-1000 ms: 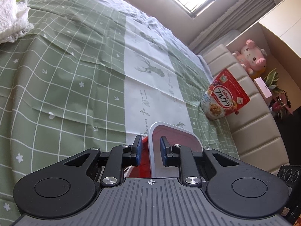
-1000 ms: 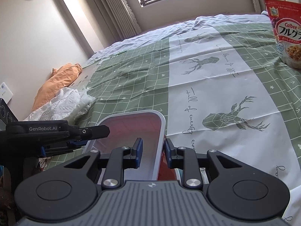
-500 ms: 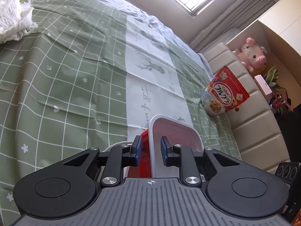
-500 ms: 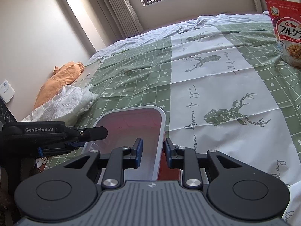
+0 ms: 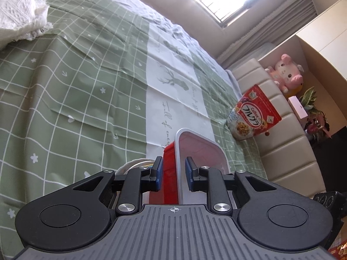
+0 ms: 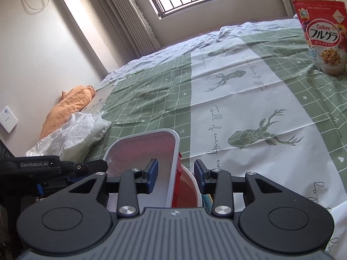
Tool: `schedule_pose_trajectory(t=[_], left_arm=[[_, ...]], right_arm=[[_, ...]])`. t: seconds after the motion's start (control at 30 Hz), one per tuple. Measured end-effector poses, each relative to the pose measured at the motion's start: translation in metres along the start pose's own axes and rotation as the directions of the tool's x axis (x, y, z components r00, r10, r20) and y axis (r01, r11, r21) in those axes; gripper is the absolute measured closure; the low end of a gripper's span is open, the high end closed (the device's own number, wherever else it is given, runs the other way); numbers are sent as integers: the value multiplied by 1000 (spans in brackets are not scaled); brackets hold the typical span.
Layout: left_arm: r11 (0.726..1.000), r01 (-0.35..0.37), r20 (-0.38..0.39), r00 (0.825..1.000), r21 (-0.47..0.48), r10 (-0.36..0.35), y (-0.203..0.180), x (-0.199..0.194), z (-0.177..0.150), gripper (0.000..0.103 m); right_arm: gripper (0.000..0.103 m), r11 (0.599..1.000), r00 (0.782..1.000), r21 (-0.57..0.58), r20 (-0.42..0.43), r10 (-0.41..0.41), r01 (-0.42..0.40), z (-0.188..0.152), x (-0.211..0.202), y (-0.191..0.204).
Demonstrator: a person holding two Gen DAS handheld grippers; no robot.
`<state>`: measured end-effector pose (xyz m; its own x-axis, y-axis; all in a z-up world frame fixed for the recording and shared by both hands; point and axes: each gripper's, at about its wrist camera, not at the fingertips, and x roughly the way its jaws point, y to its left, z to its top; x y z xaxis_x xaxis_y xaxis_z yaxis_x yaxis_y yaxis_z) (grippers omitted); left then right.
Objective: Organize plates and bowls
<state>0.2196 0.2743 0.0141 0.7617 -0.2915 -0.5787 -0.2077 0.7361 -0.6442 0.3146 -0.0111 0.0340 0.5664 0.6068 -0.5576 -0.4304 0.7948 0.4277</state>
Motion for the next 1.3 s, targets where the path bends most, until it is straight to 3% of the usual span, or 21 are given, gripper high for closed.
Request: schedule_pose_trajectory(t=[0.13, 0.27, 0.43, 0.53, 0.67, 0.77, 0.9, 1.3], left_arm=[[996, -66, 171, 984, 66, 54, -10, -43, -34, 80], [959, -182, 286, 951, 219, 115, -38, -77, -100, 80], [889, -252, 311, 941, 381, 133, -72, -100, -190, 85], [870, -287, 327, 932, 401, 157, -84, -108, -235, 85], [846, -298, 300, 938, 443, 173, -95, -119, -277, 87], [855, -290, 281, 943, 431, 179, -99, -126, -289, 87], [838, -348, 260, 931, 419, 257, -99, -125, -301, 87], [833, -353, 276, 928, 427, 252, -100, -134, -313, 87]], right_arm=[[55, 1000, 995, -1, 102, -20, 20, -15, -41, -3], [45, 999, 989, -21, 149, -20, 24, -51, -84, -5], [34, 997, 992, -71, 117, -36, 44, -118, -122, -4], [32, 991, 994, -95, 67, -83, 90, -161, -137, -1], [32, 984, 994, -136, 12, -111, 112, -200, -157, 4], [31, 979, 991, -152, 44, -127, 132, -210, -174, 11], [29, 972, 987, -178, 74, -141, 152, -214, -187, 21], [29, 970, 993, -211, 30, -115, 119, -221, -184, 30]])
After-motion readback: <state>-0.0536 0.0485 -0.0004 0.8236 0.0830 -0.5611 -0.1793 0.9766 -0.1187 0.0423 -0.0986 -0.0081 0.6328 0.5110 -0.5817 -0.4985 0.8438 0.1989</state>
